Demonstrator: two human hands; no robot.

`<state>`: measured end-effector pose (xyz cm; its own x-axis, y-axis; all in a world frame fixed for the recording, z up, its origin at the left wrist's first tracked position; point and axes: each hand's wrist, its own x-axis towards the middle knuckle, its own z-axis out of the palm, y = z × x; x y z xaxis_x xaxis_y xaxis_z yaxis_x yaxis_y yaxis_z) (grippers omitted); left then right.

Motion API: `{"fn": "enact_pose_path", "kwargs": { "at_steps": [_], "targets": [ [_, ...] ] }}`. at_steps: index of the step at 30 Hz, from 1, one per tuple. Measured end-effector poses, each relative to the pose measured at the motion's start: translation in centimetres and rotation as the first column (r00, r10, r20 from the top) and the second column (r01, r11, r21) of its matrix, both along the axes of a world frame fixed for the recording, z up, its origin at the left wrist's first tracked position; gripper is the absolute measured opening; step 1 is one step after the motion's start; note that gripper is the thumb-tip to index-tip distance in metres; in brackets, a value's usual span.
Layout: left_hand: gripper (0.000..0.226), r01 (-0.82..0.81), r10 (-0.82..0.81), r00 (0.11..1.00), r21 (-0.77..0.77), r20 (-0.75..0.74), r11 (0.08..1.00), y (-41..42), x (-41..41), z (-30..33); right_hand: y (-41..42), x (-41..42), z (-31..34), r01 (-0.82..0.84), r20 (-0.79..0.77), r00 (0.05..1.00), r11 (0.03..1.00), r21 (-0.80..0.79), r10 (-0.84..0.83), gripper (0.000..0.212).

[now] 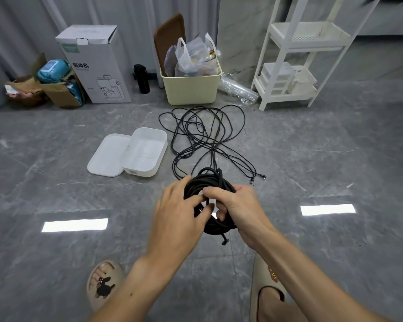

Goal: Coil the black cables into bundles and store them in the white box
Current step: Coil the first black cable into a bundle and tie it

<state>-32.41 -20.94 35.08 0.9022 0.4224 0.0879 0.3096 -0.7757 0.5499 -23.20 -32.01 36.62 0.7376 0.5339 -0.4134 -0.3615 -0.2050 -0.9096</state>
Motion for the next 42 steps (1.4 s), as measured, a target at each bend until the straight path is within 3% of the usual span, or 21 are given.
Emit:
{"fn": "enact_pose_path", "kwargs": {
  "at_steps": [4, 7, 10, 13, 15, 17, 20, 23, 25, 28, 31, 33, 35, 38, 40, 42],
  "targets": [
    [0.02, -0.004, 0.013, 0.998, -0.151, 0.054, 0.988, 0.1, 0.4, 0.3, 0.0, 0.0, 0.0, -0.036, 0.089, 0.995, 0.999, 0.005, 0.035, 0.037],
    [0.019, -0.031, 0.024, 0.999, -0.363, -0.023, 0.931, -0.2, 0.6, 0.8, 0.2, -0.1, 0.0, -0.058, 0.167, 0.984, 0.998, -0.015, 0.06, 0.028],
    [0.028, -0.12, 0.033, 0.987, -0.574, -0.16, 0.81, -0.1, 0.8, 1.7, 0.4, -0.1, 0.0, -0.051, 0.2, 0.979, 0.999, 0.004, 0.049, 0.021],
    [0.033, -0.168, 0.011, 0.978, -0.763, -0.206, 0.624, 0.8, 0.6, 3.0, 0.2, 0.4, 0.3, -0.05, 0.243, 0.969, 0.999, 0.012, 0.045, 0.009],
    [0.036, -0.163, -0.034, 0.978, -0.85, -0.207, 0.5, 1.5, 0.3, 3.7, 0.0, 0.7, 0.4, -0.057, 0.265, 0.963, 0.998, 0.015, 0.051, 0.005],
    [0.03, -0.203, -0.014, 0.973, -0.878, -0.232, 0.434, 2.0, 0.1, 3.9, -0.1, 0.9, 0.3, -0.054, 0.282, 0.958, 0.999, 0.007, 0.049, 0.009],
    [0.016, -0.285, 0.114, 0.958, -0.855, -0.261, 0.433, 1.9, 0.4, 3.9, 0.0, 0.8, 0.2, -0.028, 0.283, 0.959, 1.0, 0.012, 0.023, 0.01],
    [0.02, -0.327, 0.196, 0.945, -0.716, -0.263, 0.617, 1.7, 0.8, 3.4, 0.1, 0.8, 0.0, 0.023, 0.287, 0.958, 1.0, 0.013, -0.025, 0.007],
    [0.021, -0.295, 0.158, 0.955, -0.735, -0.252, 0.611, 1.7, 0.9, 3.5, 0.0, 1.0, -0.1, 0.054, 0.298, 0.953, 0.999, 0.004, -0.052, 0.007],
    [0.024, -0.266, 0.12, 0.964, -0.871, -0.238, 0.413, 1.7, 1.3, 3.7, -0.2, 1.3, -0.3, 0.077, 0.31, 0.948, 0.997, -0.004, -0.072, 0.004],
    [0.021, -0.225, 0.18, 0.962, -0.969, -0.204, 0.103, 2.0, 1.5, 3.8, -0.3, 1.6, -0.5, 0.093, 0.308, 0.947, 0.996, -0.005, -0.087, 0.005],
    [0.014, -0.199, 0.21, 0.957, -0.98, -0.201, -0.031, 2.7, 1.3, 4.0, -0.6, 2.0, -0.5, 0.129, 0.303, 0.946, 0.992, -0.016, -0.118, 0.009],
    [0.027, -0.196, 0.198, 0.961, -0.981, -0.193, -0.005, 3.8, 0.9, 4.3, -1.0, 2.5, -0.3, 0.159, 0.283, 0.948, 0.987, -0.017, -0.148, 0.011],
    [0.026, -0.21, 0.202, 0.962, -0.969, -0.183, 0.126, 5.1, 0.3, 4.3, -1.3, 2.8, -0.2, 0.138, 0.235, 0.963, 0.99, -0.004, -0.133, 0.009],
    [0.027, -0.232, 0.195, 0.964, -0.935, -0.184, 0.267, 5.5, 0.2, 4.2, -1.2, 2.6, -0.3, 0.122, 0.193, 0.974, 0.992, 0.013, -0.122, 0.01],
    [0.031, -0.262, 0.174, 0.964, -0.832, -0.201, 0.488, 5.6, 0.2, 4.2, -1.1, 2.6, -0.5, 0.131, 0.139, 0.981, 0.991, 0.019, -0.133, 0.019]
  ]
}}
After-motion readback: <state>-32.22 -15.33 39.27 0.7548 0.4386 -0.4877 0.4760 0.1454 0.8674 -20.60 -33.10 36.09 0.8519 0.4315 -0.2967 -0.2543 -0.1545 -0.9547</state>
